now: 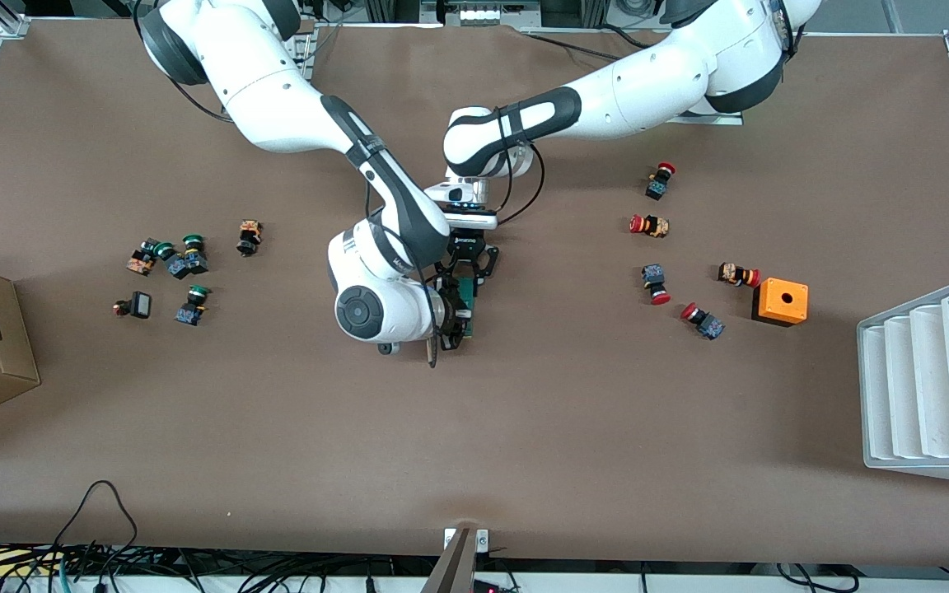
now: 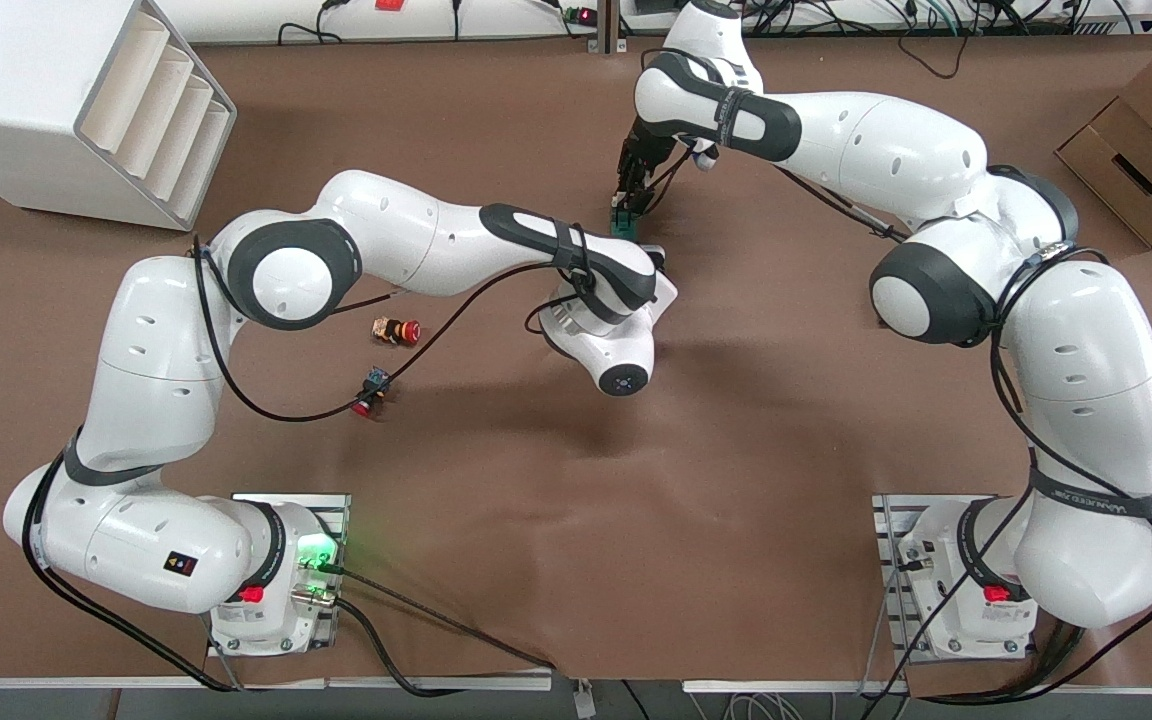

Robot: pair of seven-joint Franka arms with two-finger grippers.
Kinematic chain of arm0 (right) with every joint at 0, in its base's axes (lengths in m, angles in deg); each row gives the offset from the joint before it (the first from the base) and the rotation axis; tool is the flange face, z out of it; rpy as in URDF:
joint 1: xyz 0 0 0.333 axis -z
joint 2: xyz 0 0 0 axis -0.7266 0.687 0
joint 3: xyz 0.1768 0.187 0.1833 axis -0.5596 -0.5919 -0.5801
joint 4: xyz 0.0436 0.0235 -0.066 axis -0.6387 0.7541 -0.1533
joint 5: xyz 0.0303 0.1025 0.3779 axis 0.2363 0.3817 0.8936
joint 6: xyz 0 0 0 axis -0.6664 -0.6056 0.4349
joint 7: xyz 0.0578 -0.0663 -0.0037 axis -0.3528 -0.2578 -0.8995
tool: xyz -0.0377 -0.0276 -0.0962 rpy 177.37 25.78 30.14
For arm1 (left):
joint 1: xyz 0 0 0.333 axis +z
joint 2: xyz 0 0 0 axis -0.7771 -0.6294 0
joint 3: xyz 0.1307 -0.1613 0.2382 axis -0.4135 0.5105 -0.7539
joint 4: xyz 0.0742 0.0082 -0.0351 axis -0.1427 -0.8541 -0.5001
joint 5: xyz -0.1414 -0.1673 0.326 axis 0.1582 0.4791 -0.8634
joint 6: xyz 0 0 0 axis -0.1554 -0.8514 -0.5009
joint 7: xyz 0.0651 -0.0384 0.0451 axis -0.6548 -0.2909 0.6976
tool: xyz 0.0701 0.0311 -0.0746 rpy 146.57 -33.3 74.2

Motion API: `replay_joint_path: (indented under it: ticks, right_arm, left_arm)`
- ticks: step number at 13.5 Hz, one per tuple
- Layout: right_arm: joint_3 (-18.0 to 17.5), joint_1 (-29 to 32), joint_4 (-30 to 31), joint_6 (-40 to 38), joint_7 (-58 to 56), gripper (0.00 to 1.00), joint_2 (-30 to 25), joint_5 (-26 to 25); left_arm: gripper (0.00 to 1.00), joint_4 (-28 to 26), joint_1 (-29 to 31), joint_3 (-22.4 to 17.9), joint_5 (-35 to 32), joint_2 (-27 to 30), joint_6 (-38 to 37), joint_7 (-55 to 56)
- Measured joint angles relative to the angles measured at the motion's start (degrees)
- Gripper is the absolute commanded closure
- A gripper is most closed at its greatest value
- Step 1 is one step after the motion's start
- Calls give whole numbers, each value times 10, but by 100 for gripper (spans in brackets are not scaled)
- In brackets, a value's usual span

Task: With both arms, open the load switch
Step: 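Press the white handle down into the contacts with the right gripper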

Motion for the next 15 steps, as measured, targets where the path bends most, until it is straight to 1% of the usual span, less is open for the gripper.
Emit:
replay_joint_path:
  ticks: [10, 15]
  right_arm:
    - [-1, -3, 11, -14, 0, 75, -20, -15]
    - [-8, -4, 11, -16, 0, 75, -24, -26]
  left_arm:
    - [69, 0, 0, 0, 0, 0, 0, 0]
    - [69, 0, 0, 0, 0, 0, 0, 0]
